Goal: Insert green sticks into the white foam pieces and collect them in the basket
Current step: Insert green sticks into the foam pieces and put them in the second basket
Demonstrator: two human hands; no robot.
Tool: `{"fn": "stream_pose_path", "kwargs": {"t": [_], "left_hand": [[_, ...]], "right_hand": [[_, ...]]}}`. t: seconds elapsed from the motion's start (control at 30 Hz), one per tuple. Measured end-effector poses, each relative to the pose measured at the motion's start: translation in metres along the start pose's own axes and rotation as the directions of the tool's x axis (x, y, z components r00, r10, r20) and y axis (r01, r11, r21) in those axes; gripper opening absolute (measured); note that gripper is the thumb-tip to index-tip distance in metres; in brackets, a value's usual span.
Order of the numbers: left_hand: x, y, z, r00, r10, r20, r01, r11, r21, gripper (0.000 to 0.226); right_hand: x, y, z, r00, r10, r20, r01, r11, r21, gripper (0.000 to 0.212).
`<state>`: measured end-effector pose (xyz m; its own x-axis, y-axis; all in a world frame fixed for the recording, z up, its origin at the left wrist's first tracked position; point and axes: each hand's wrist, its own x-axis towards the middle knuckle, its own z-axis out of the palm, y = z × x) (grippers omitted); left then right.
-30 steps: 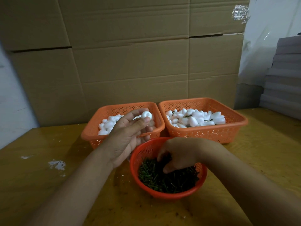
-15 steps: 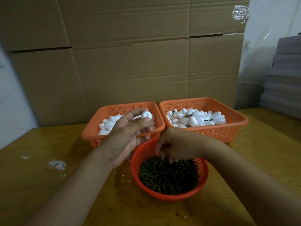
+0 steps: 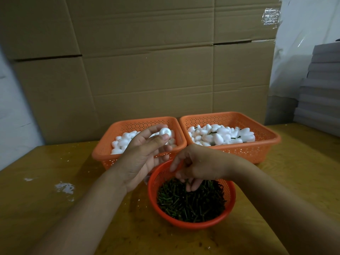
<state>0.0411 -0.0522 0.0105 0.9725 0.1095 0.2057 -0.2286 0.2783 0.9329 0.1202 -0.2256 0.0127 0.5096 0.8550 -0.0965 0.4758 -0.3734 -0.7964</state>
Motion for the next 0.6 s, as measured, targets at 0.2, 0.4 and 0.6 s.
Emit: {"fn": "stream_pose_path", "kwargs": {"t": [0.2,0.4,0.6], "left_hand": [[-0.0002,-0.0001,-0.0004,1.000,-0.005,0.001,0.005,1.000,0.004,0.043],[0.0020,-0.0004,-0.0034,1.000,0.002,-0.003,-0.002,1.000,0.008,0.041],[0.0031,-0.0011,-0.0055,1.000,0.003,0.002,-0.003,1.000,0.001,0.030]], "right_hand": [[-0.0036,-0.0064,-0.0028,0.999,-0.027,-0.018,0.027,0.999,0.028,0.019],[-0.0026,-0.0071,-0.0037,0.998,-0.056,-0.021,0.056,0.998,0.002,0.028],[-0.0026,-0.0078,-0.0016,0.992,-0.107,-0.067,0.113,0.990,0.080,0.022]]}}
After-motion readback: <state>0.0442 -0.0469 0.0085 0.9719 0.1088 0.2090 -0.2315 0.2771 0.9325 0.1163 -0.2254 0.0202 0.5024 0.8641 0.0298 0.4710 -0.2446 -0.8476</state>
